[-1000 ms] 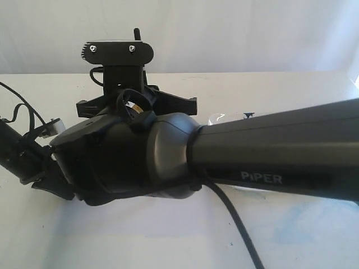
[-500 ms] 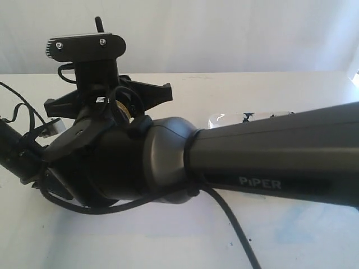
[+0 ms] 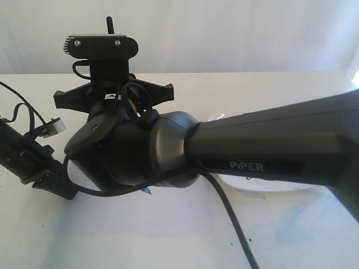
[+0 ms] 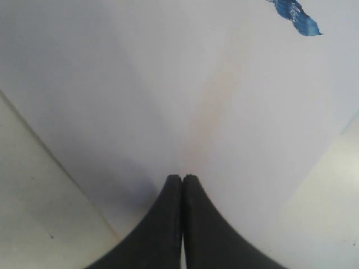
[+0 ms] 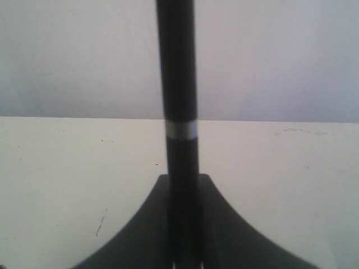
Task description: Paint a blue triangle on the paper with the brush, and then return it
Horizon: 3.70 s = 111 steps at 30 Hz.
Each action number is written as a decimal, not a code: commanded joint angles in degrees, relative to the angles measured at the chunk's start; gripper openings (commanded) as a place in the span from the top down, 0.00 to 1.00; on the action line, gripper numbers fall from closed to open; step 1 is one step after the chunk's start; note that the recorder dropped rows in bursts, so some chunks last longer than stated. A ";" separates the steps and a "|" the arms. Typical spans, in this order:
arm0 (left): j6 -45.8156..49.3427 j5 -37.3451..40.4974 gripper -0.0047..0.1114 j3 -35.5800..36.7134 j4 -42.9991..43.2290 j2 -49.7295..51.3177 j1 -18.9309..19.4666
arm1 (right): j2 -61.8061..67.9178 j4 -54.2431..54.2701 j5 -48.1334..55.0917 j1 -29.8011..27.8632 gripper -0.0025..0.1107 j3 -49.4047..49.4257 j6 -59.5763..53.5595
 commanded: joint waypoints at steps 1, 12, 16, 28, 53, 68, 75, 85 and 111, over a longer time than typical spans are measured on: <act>0.17 1.22 0.96 0.30 -1.21 0.29 0.03 | -0.05 -2.93 -0.12 -0.66 0.98 -0.19 0.96; 0.17 1.33 0.96 0.30 -1.21 0.29 0.03 | 0.83 -1.15 -0.47 -0.63 0.98 -0.19 0.59; 0.17 1.33 0.96 0.30 -1.21 0.29 0.03 | 0.83 1.53 -0.76 -0.63 0.98 0.11 -0.99; 0.17 1.23 0.96 0.30 -1.65 0.29 0.03 | 0.59 7.56 -4.96 1.00 0.98 0.11 -5.36; 1.16 1.36 0.96 0.30 -2.22 0.29 0.03 | -1.88 17.13 -11.21 2.49 0.98 0.11 -11.22; 1.16 1.82 0.96 0.30 -2.45 0.29 0.03 | -1.88 17.13 -14.77 4.47 0.98 0.11 -11.44; 1.16 2.28 0.96 0.30 -2.45 0.29 0.03 | -1.88 17.13 -15.76 4.58 0.98 0.11 -12.57; 1.16 2.28 0.96 0.30 -2.45 0.29 0.03 | -1.88 17.13 -18.01 5.73 0.98 0.11 -12.78; 1.21 2.60 0.96 0.30 -2.82 0.29 0.03 | -18.67 17.13 12.88 -5.69 0.98 0.11 -27.41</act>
